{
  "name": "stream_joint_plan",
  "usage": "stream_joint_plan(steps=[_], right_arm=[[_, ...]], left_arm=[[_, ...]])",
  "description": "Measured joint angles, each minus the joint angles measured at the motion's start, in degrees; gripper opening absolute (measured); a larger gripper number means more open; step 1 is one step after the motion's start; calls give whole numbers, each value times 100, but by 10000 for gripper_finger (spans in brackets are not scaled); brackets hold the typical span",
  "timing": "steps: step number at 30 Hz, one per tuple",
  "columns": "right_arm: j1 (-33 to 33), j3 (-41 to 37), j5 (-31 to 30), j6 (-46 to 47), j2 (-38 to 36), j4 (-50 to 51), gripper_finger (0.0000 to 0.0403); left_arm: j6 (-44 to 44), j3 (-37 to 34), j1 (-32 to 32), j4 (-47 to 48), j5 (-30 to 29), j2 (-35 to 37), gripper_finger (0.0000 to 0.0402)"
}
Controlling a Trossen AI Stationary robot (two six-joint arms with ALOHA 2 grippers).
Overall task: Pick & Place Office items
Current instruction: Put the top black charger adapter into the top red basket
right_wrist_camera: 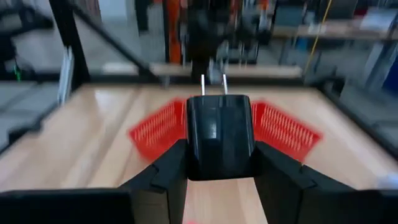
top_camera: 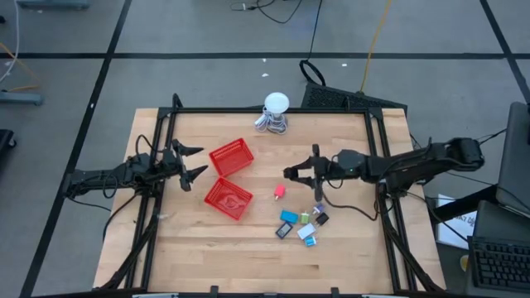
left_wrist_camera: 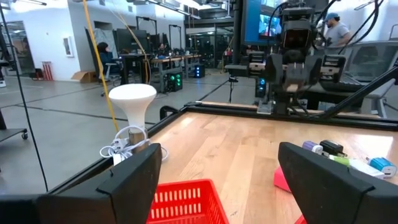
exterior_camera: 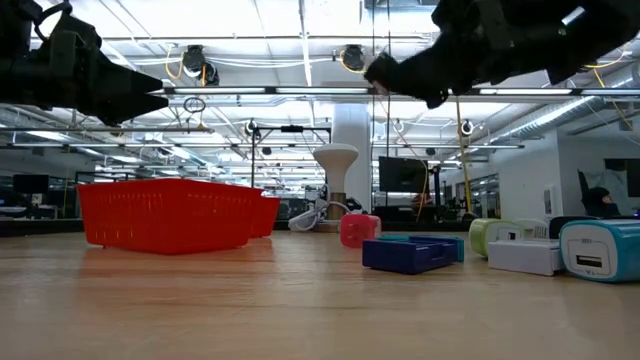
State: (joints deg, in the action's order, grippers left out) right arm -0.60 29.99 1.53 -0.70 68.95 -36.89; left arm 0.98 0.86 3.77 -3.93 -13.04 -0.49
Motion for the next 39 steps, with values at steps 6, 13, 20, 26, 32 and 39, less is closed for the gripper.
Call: stream_joint_plan(steps=[6, 13, 20, 26, 32, 39], right_arm=[[2, -137, -33, -272, 68, -535, 138], [0, -137, -822, -1037, 68, -484, 138], [2, -137, -1450, -2038, 68, -445, 138], [36, -137, -1665, -3326, 104, -400, 138], [270, -137, -2125, -4342, 107, -570, 138], [415, -137, -2554, -4757, 107, -622, 138]], left_arm=[[-2118, 0, 1, -794, -55, 2, 319], [-3527, -2, -9, -976, 163, -354, 313], [-4048, 273, -379, -2517, 70, -2175, 312], [-3770, 1581, -724, -2601, -54, -4494, 312], [-3880, 3193, -761, -2772, -129, -6484, 312], [-3444, 5116, -744, -2081, -14, -8329, 312]])
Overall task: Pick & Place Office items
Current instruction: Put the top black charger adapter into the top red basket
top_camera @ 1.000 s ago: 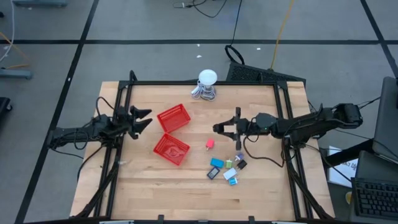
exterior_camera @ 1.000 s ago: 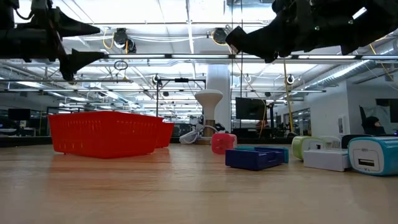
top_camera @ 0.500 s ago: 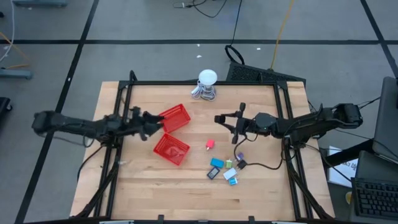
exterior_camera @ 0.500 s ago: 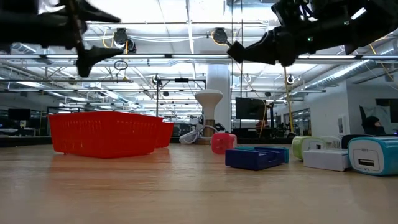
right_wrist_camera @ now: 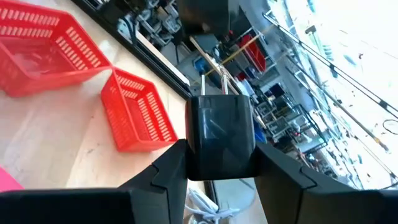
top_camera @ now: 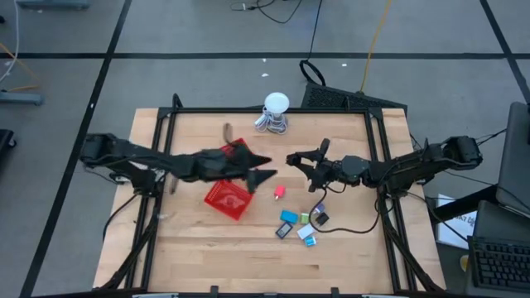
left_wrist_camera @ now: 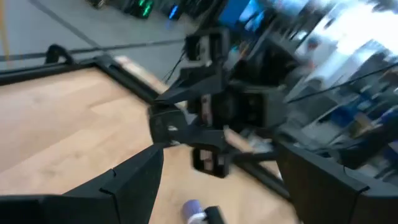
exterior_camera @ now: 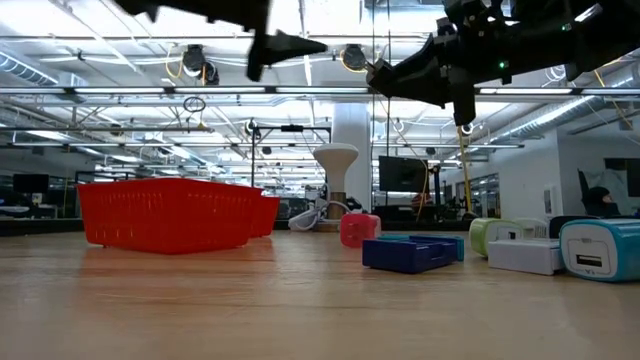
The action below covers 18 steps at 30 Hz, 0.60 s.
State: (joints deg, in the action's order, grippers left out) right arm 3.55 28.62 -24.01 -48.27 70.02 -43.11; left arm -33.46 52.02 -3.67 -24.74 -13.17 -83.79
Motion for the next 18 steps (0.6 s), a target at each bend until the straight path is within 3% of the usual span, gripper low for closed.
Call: stream_joint_plan(steps=[9, 18], right_arm=[[162, 2, -304, -201, -2, -256, 138], [192, 2, -330, -232, 0, -295, 138]], left_arm=[[30, 1690, 249, 1565, -422, -1196, 312], [7, 1992, 295, 1484, -190, -1655, 312]])
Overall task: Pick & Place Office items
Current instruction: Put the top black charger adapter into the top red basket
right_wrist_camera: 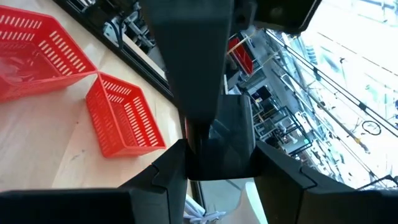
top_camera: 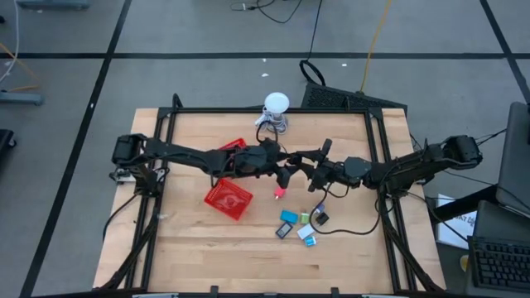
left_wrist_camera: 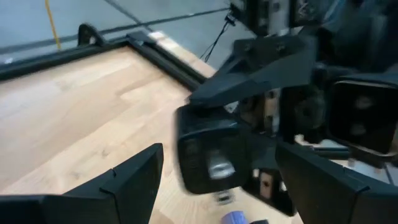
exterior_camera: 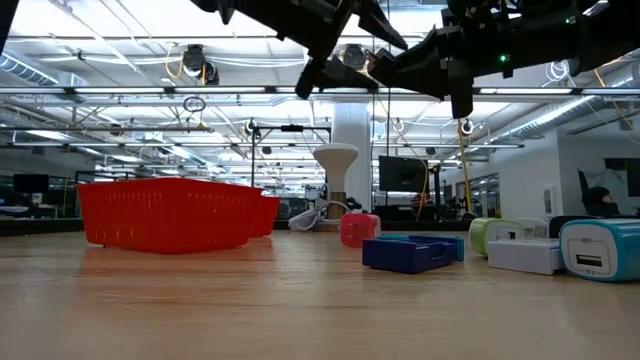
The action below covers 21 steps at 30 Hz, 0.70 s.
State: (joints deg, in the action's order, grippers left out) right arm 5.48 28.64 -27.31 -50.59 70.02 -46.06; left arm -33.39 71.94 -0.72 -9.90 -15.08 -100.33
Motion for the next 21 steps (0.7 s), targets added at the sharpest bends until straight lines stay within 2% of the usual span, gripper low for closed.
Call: stream_joint_plan(steps=[5, 15, 21], right_arm=[[0, 0, 4, 31, 0, 0, 138], [0, 0, -26, 36, 0, 46, 138], [0, 0, -28, 202, 0, 48, 138]], left_arm=[[-160, 0, 50, -128, -4, 7, 287], [-230, 0, 76, -177, -15, 7, 148], [11, 0, 98, -150, 8, 73, 147]])
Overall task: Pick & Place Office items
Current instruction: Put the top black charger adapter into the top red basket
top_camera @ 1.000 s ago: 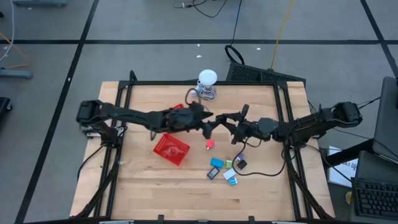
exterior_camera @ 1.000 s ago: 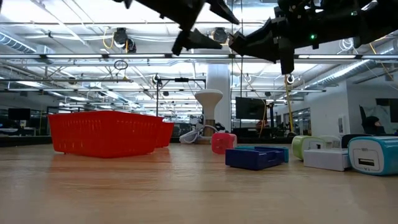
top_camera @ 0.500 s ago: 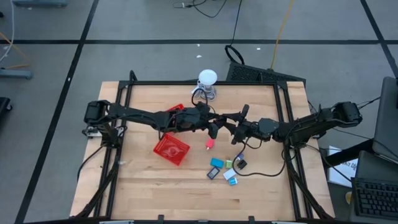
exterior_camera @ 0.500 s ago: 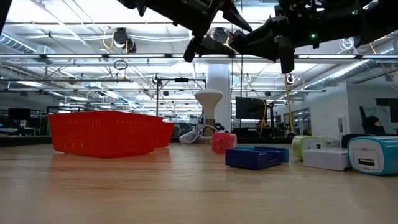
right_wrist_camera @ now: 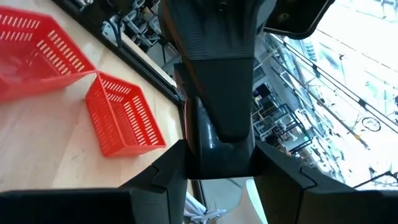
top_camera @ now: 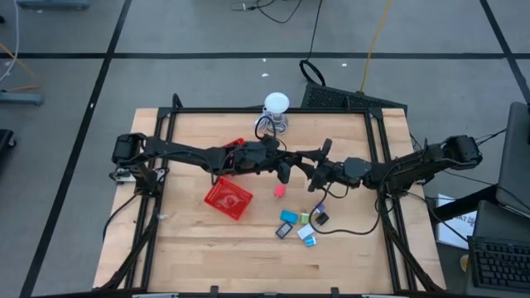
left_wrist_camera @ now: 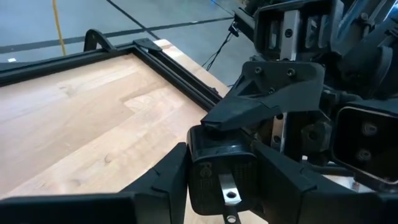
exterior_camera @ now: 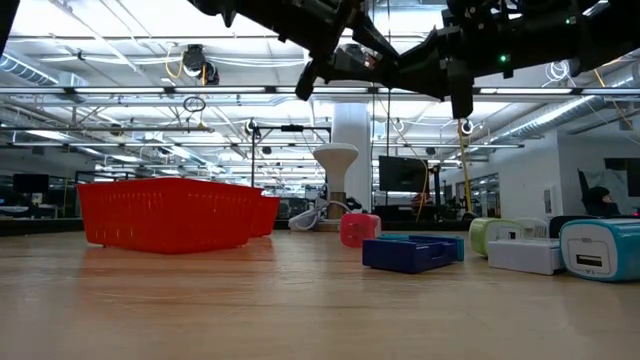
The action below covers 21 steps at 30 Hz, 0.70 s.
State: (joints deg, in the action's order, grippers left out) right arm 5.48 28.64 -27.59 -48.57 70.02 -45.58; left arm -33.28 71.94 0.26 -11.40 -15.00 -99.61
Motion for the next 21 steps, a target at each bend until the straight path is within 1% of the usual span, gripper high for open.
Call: stream_joint_plan(steps=[2, 3, 6, 7, 9, 11, 14, 16, 18, 21], right_arm=[[-2, 24, 76, 253, 0, -34, 147], [0, 31, 104, 479, 0, -57, 162], [-6, -12, 29, 1273, -4, -130, 228], [-22, -4, 41, 1520, -1, -180, 248], [-42, -4, 39, 1939, -84, -273, 278], [-61, 7, 57, 2254, -188, -268, 296], [-61, 4, 62, 2671, -330, -91, 304], [-61, 0, 90, 2836, -433, -32, 303], [-63, 5, 227, 2993, -542, 156, 297], [-80, 0, 473, 3193, -595, 159, 287]], left_arm=[[107, 0, 29, 131, 70, 117, 147], [233, 0, 49, 244, 92, 215, 147], [627, -6, 91, 837, -103, 633, 147], [753, 12, 100, 1063, -276, 783, 147], [919, 7, 106, 1806, -748, 1097, 147], [901, 2, 56, 2481, -1285, 1374, 147], [680, 0, 3, 3682, -1957, 1810, 147], [329, -13, 50, 4547, -2175, 2016, 147], [-83, -54, 136, 5401, -2170, 2128, 147], [-605, -125, 344, 6366, -1981, 2186, 147]])
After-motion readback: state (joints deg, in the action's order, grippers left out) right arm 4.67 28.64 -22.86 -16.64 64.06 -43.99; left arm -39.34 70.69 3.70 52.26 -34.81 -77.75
